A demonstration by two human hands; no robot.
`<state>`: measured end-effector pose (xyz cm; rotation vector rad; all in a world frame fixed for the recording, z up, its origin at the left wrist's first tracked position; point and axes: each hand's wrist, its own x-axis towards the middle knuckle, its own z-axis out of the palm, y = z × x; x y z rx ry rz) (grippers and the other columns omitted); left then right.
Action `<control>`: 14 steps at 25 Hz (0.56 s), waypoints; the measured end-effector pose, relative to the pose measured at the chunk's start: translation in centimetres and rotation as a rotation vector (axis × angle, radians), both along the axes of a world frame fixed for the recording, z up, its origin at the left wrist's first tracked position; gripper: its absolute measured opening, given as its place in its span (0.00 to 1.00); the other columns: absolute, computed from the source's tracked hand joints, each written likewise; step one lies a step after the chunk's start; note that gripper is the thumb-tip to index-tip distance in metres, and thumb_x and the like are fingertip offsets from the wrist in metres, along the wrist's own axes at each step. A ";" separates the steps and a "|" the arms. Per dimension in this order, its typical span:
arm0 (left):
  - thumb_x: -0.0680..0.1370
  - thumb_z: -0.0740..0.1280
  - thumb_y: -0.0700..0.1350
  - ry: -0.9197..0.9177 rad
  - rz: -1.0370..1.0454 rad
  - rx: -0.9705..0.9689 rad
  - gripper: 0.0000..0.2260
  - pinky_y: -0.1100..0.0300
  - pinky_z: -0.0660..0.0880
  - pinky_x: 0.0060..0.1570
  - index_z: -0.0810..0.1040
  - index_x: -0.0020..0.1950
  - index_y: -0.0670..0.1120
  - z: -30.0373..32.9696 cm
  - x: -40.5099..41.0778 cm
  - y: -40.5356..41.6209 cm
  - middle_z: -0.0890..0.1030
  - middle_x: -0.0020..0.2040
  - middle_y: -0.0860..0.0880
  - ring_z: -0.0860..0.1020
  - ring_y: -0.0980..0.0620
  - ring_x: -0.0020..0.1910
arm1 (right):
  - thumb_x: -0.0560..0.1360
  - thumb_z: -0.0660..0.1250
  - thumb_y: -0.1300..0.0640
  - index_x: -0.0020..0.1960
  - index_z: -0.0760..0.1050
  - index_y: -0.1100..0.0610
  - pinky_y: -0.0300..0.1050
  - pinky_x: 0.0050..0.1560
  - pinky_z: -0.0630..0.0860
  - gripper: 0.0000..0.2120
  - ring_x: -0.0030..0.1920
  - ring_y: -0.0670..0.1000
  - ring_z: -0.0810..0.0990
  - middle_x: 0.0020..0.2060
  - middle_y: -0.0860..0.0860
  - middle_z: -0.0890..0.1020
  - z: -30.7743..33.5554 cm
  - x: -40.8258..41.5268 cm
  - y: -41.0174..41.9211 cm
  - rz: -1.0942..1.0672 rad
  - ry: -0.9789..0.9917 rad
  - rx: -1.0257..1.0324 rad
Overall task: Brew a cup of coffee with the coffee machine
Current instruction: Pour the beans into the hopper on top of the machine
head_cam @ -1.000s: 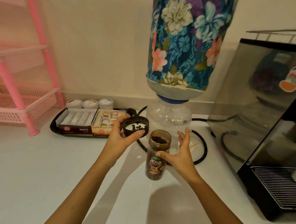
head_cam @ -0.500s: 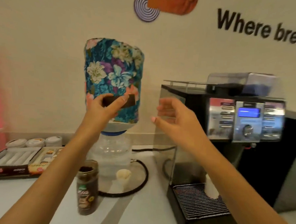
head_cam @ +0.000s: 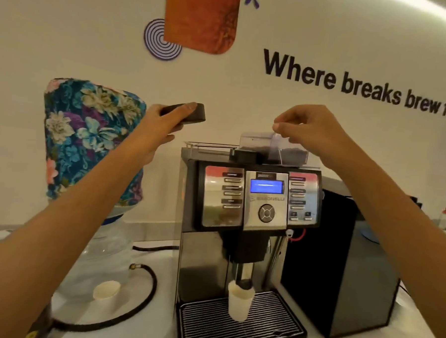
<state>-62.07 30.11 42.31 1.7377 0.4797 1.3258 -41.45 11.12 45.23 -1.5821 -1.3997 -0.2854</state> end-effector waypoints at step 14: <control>0.71 0.67 0.63 0.283 0.025 0.151 0.29 0.51 0.65 0.59 0.72 0.63 0.45 3.0 12.2 7.3 0.79 0.57 0.50 0.76 0.54 0.57 | 0.76 0.66 0.55 0.57 0.78 0.57 0.42 0.50 0.69 0.11 0.51 0.49 0.76 0.51 0.51 0.80 6.0 18.0 12.0 -0.047 -0.358 -0.259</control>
